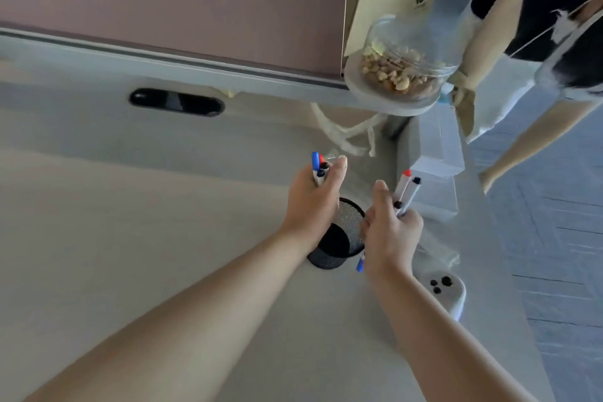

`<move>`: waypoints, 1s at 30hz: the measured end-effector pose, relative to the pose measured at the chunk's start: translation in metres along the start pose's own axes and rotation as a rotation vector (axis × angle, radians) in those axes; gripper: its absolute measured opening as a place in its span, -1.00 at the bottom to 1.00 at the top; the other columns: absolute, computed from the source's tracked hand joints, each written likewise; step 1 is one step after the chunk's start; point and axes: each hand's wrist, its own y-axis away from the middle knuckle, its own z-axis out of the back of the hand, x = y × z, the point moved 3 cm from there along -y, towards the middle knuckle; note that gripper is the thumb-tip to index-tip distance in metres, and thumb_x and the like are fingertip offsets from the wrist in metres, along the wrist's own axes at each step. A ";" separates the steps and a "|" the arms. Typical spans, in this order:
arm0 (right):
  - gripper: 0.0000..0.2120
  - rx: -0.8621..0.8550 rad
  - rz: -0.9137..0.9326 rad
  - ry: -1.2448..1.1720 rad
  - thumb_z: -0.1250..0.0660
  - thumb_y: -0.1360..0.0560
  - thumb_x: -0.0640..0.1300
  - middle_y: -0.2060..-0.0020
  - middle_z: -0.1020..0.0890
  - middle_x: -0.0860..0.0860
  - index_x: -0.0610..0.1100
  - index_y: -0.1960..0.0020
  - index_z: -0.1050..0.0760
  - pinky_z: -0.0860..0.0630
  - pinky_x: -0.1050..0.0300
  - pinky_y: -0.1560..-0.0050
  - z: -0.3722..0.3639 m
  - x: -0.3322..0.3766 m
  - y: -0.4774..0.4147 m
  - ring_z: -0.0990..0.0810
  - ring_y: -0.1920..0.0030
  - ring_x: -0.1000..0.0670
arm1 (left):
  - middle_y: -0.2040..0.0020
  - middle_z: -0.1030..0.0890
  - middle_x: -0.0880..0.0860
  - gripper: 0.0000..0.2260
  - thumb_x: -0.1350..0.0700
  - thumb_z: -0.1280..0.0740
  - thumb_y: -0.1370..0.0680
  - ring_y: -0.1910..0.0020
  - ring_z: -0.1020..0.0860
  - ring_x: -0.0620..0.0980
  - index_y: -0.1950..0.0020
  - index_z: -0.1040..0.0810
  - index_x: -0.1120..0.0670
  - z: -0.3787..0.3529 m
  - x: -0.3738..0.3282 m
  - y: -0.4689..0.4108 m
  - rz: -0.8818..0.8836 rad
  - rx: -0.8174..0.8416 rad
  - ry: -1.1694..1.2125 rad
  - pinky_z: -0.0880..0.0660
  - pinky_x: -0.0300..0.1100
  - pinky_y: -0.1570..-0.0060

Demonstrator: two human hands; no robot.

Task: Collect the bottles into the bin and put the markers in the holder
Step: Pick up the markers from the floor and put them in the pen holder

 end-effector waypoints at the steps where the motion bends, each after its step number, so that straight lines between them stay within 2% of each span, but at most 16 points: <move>1: -0.53 -0.010 -0.012 -0.068 -0.28 -0.52 -0.09 0.62 -0.20 0.10 -0.02 0.47 -0.12 -0.10 0.17 0.50 -0.002 0.002 -0.004 -0.13 0.56 0.06 | 0.45 -0.39 0.17 -0.50 -0.01 -0.25 -0.61 0.45 -0.34 0.04 0.30 -0.28 0.39 0.000 0.000 -0.003 -0.006 -0.006 0.008 -0.30 -0.20 0.38; 6: -0.56 0.023 0.015 -0.276 -0.25 -0.57 -0.16 0.61 -0.19 0.08 -0.06 0.40 -0.11 -0.09 0.18 0.51 -0.010 0.022 -0.011 -0.13 0.57 0.06 | 0.47 -0.37 0.19 -0.51 0.02 -0.25 -0.62 0.45 -0.33 0.06 0.32 -0.28 0.39 -0.001 0.005 -0.002 -0.013 -0.009 0.043 -0.33 -0.20 0.38; 9: -0.52 0.067 0.085 -0.233 -0.30 -0.55 -0.17 0.62 -0.22 0.08 -0.04 0.46 -0.15 -0.14 0.21 0.54 -0.021 0.018 -0.014 -0.17 0.57 0.06 | 0.42 -0.39 0.17 -0.52 0.04 -0.29 -0.60 0.43 -0.32 0.05 0.29 -0.30 0.41 -0.002 0.007 -0.003 -0.012 0.024 0.070 -0.32 -0.26 0.41; 11: -0.57 0.067 0.096 -0.176 -0.35 -0.49 -0.12 0.58 -0.26 0.03 -0.10 0.44 -0.19 -0.21 0.19 0.50 -0.027 0.009 -0.015 -0.21 0.54 0.04 | 0.38 -0.42 0.17 -0.55 0.02 -0.32 -0.57 0.40 -0.38 0.03 0.24 -0.33 0.40 -0.001 0.008 -0.004 -0.029 0.036 0.067 -0.36 -0.19 0.35; 14: -0.62 0.088 0.124 -0.119 -0.35 -0.42 -0.07 0.49 -0.30 -0.07 -0.27 0.38 -0.27 -0.28 0.20 0.43 -0.027 -0.004 -0.016 -0.27 0.47 0.05 | 0.43 -0.46 0.11 -0.60 -0.02 -0.33 -0.55 0.41 -0.45 -0.01 0.27 -0.42 0.29 0.000 0.011 -0.002 -0.055 0.018 0.058 -0.40 -0.18 0.35; 16: -0.54 0.111 0.160 -0.111 -0.36 -0.39 -0.03 0.47 -0.30 -0.10 -0.32 0.38 -0.22 -0.26 0.17 0.40 -0.026 -0.007 -0.014 -0.27 0.44 -0.01 | 0.48 -0.46 -0.05 -0.66 -0.09 -0.32 -0.52 0.45 -0.43 -0.08 0.35 -0.47 0.10 0.000 0.012 0.000 -0.059 0.004 0.046 -0.40 -0.22 0.38; 17: -0.51 0.116 0.179 -0.094 -0.36 -0.38 0.01 0.46 -0.31 -0.12 -0.34 0.37 -0.21 -0.27 0.15 0.38 -0.025 -0.007 -0.013 -0.28 0.42 -0.03 | 0.49 -0.44 -0.08 -0.66 -0.15 -0.30 -0.49 0.46 -0.41 -0.08 0.39 -0.44 0.02 -0.001 0.012 0.001 -0.054 0.001 0.049 -0.39 -0.18 0.39; 19: -0.57 0.104 0.207 -0.046 -0.34 -0.39 0.02 0.48 -0.37 -0.10 -0.30 0.39 -0.29 -0.32 0.18 0.37 -0.023 -0.005 -0.012 -0.33 0.41 0.00 | 0.46 -0.43 -0.02 -0.62 -0.24 -0.26 -0.43 0.45 -0.41 -0.02 0.38 -0.41 0.04 -0.001 0.013 0.000 -0.048 0.000 0.074 -0.40 -0.05 0.38; 22: -0.67 0.080 0.206 -0.041 -0.28 -0.42 -0.02 0.53 -0.44 0.06 -0.18 0.42 -0.36 -0.36 0.31 0.35 -0.019 -0.004 -0.014 -0.38 0.44 0.09 | 0.44 -0.48 -0.04 -0.60 -0.24 -0.20 -0.41 0.42 -0.43 -0.08 0.35 -0.45 0.08 -0.002 0.014 -0.001 -0.088 -0.015 0.108 -0.37 -0.15 0.29; 27: -0.69 0.038 0.213 -0.081 -0.25 -0.42 -0.04 0.51 -0.46 0.02 -0.19 0.42 -0.39 -0.35 0.21 0.29 -0.012 0.002 -0.014 -0.39 0.40 0.04 | 0.43 -0.50 -0.08 -0.68 -0.23 -0.23 -0.38 0.31 -0.50 -0.02 0.34 -0.51 0.00 -0.003 0.014 0.002 -0.056 -0.070 0.140 -0.44 -0.09 0.16; 30: -0.72 0.004 0.233 -0.105 -0.24 -0.41 -0.08 0.54 -0.45 0.07 -0.20 0.42 -0.38 -0.37 0.14 0.24 -0.005 0.013 -0.014 -0.40 0.38 0.01 | 0.41 -0.49 -0.08 -0.74 -0.09 -0.23 -0.45 0.31 -0.49 -0.05 0.32 -0.51 0.04 0.001 0.001 0.003 -0.054 -0.109 0.143 -0.48 -0.15 0.13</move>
